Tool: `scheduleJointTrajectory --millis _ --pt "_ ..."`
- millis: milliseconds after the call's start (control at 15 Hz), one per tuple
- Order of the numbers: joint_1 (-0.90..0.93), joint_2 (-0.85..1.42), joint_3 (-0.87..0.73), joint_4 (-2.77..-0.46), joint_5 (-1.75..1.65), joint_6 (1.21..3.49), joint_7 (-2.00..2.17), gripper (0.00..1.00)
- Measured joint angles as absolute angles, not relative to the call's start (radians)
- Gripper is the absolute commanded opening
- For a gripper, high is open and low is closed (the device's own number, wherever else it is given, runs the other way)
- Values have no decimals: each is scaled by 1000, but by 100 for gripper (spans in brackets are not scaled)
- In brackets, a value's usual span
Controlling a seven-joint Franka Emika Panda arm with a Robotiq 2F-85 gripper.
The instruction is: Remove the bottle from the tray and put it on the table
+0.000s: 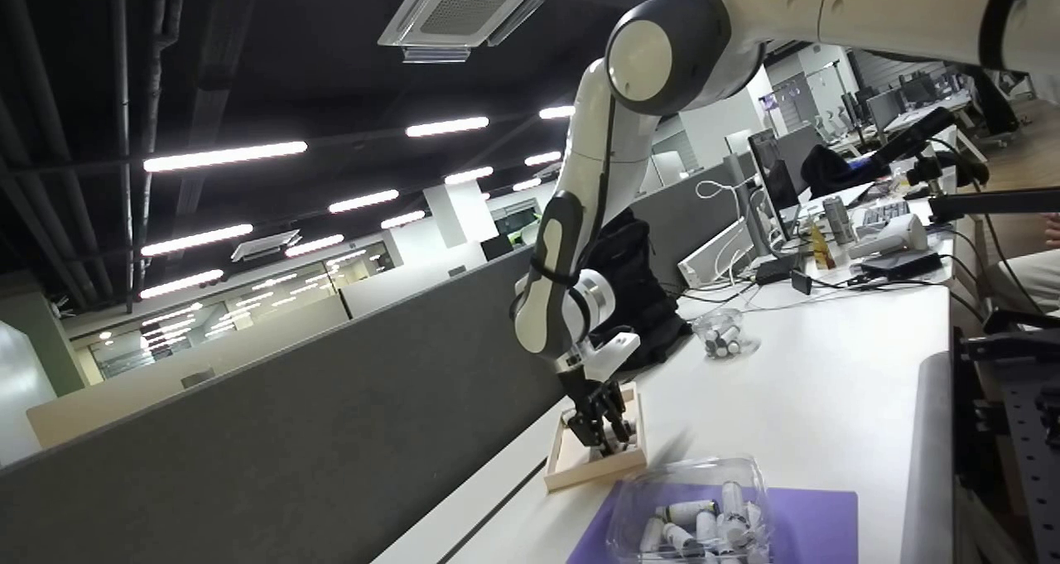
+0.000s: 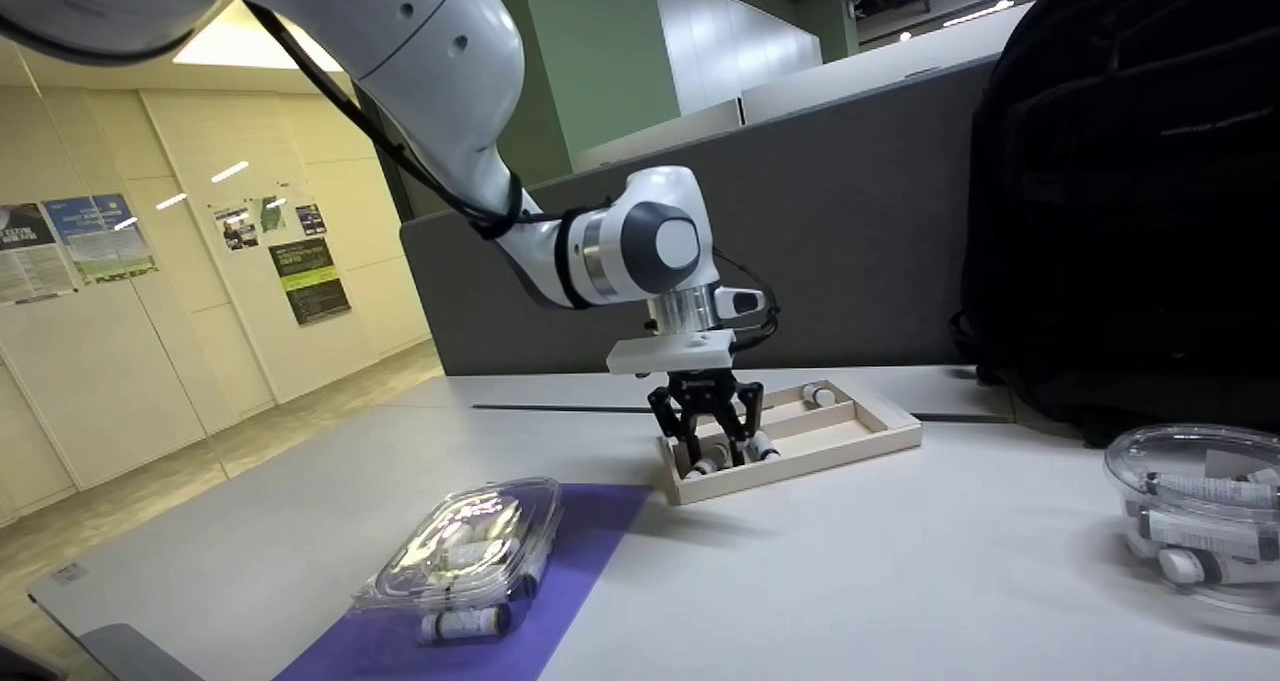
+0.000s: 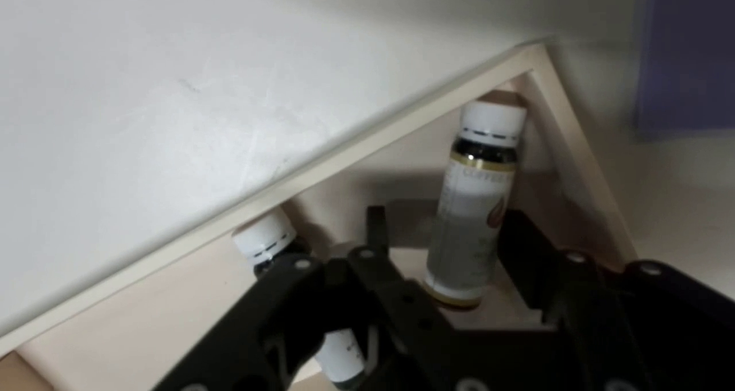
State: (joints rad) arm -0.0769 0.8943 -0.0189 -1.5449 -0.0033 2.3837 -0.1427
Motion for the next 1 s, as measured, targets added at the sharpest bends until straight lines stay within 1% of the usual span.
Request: scheduleJointTrajectory --millis 133,200,333,600,1000 --pt "-76 903 -18 -1529 -3 2376 -145 11" --pt "-76 906 -18 -1523 -3 2374 -146 5" --pt "-76 906 -16 -1517 -3 2376 -154 7" --pt "-76 873 -1 -1532 -3 2384 -188 7" --pt "-74 691 36 -1685 -3 2409 -248 7"
